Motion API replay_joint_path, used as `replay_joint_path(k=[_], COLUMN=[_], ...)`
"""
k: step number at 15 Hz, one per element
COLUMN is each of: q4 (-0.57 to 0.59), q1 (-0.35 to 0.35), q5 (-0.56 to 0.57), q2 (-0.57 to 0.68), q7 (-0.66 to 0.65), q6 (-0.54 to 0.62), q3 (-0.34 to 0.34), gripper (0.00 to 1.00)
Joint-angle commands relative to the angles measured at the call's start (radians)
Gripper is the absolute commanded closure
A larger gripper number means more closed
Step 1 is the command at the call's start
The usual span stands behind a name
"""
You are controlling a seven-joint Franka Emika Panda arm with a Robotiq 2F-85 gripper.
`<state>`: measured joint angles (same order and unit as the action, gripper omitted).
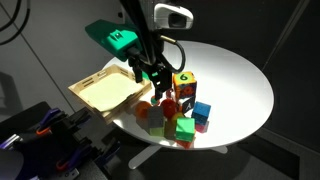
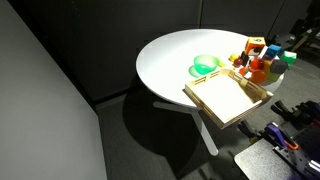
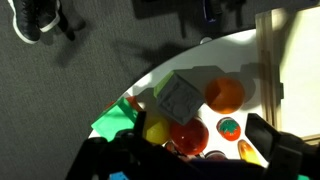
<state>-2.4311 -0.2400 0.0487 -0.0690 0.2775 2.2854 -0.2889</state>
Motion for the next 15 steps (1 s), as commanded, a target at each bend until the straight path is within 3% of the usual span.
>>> replay_joint_path(k=[1,15], q4=[0.024,0.164], q1=[-0.005,-0.005], q5=[-0.004,0.006], q2=[0.034,0.166], q7=[0.0,-0.017], q6=[0.009,0.005], q3=[0.007,0.028], gripper=[0.0,0.0])
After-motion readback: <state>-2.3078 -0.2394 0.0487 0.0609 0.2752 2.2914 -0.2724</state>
